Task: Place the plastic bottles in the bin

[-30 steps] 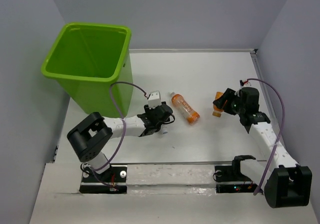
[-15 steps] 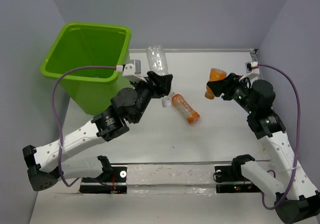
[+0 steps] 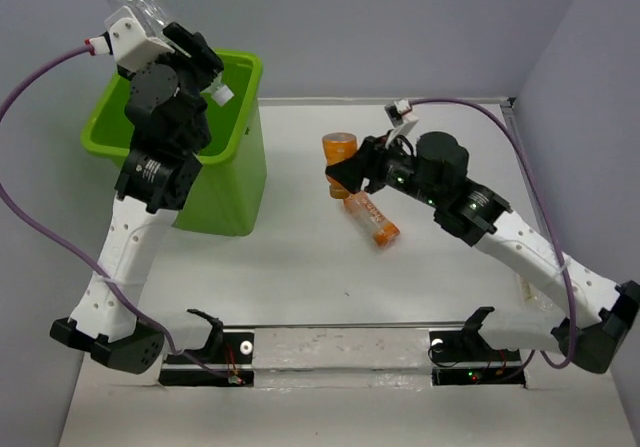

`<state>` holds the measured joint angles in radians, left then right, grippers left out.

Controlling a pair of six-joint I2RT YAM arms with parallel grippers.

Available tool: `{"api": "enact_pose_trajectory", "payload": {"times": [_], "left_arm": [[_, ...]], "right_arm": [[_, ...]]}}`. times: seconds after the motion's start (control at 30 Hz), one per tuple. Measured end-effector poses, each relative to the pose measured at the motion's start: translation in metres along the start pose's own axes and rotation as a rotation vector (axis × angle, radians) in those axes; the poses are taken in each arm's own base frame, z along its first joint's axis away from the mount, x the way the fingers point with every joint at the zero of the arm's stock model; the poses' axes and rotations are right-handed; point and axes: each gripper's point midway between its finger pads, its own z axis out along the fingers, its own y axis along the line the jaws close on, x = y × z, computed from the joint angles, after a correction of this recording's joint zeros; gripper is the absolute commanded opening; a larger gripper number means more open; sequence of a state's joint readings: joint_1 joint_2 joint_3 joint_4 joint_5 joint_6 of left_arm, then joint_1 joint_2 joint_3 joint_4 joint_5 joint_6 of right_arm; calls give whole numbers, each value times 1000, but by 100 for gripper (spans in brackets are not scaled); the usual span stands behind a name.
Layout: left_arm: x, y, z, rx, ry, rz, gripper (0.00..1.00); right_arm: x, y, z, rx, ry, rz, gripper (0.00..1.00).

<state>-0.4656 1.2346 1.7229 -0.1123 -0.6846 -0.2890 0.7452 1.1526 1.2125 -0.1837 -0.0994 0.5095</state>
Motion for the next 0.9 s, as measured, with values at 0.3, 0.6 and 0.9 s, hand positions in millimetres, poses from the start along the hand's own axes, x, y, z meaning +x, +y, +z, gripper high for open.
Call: {"api": "enact_pose_trajectory", "payload": {"times": [0.3,0.6,0.9], "left_arm": [[28,39,20,-62,128,60,99],[-77,28,-82,188,-16,-103,99],[-116,15,-150,413,-50,-164,99]], "right_arm": [[-67,72,88,-117,-105,-99,4],[-139,141,159,-239,-297,-130,11],[-85,134,238,-251,-267,-129,100]]}}
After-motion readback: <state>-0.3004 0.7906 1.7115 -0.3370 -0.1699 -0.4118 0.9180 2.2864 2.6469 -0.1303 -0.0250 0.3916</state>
